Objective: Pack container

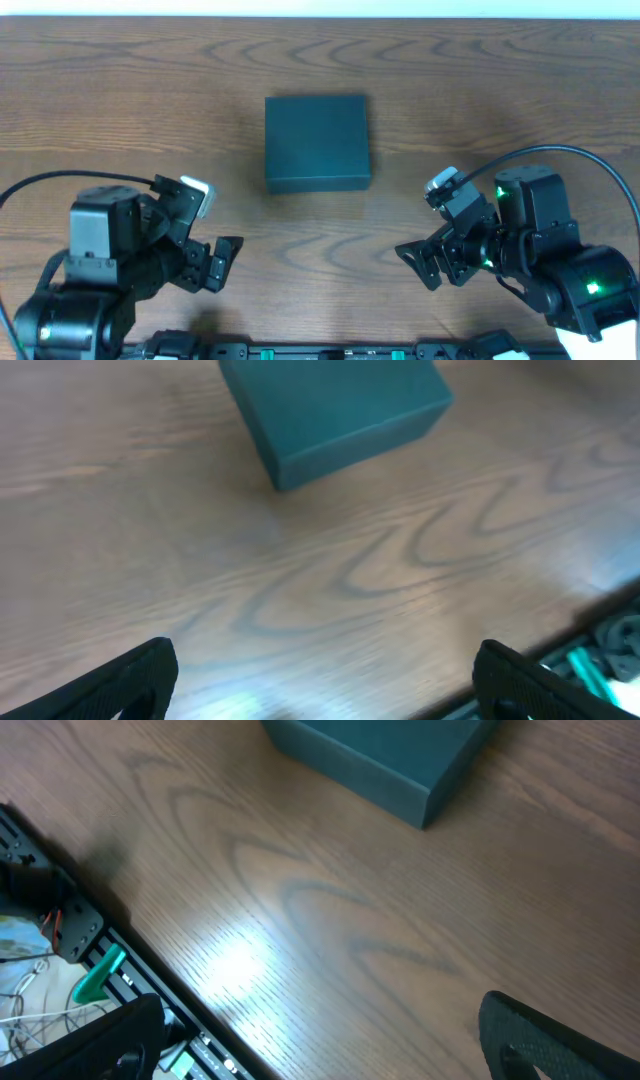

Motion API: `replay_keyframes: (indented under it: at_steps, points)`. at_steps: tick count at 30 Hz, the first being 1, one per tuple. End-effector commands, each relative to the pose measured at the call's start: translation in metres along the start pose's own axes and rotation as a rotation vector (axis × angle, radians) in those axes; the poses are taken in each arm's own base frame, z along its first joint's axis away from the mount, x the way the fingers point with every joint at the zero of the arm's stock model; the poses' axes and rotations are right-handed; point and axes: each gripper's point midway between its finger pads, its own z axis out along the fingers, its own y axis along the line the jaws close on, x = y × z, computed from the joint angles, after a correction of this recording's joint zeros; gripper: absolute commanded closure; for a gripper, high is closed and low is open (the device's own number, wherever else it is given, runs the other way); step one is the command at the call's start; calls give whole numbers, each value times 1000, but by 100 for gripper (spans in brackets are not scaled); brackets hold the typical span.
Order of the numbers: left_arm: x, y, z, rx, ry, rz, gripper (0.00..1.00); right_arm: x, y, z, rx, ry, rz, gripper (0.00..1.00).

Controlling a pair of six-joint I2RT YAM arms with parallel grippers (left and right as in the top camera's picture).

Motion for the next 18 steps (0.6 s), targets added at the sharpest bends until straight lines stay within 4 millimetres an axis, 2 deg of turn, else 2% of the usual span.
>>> replay_keyframes:
  at_steps: [1,3,5,9,13,18]
  points:
    - [-4,15,-9,-118,-82,50,4,1,2,1,-9,3,4,1]
    - [-12,27,-14,-194,-178,57,5,1,2,1,-9,3,4,1]
    - [-12,47,-16,-299,-297,-13,5,1,2,1,-9,3,4,1]
    - [11,73,-1,-394,-457,-152,5,1,2,1,-9,3,4,1]
    - [36,86,19,-419,-544,-248,5,1,2,1,-9,3,4,1]
    - [58,98,43,-438,-584,-296,5,1,2,1,-9,3,4,1]
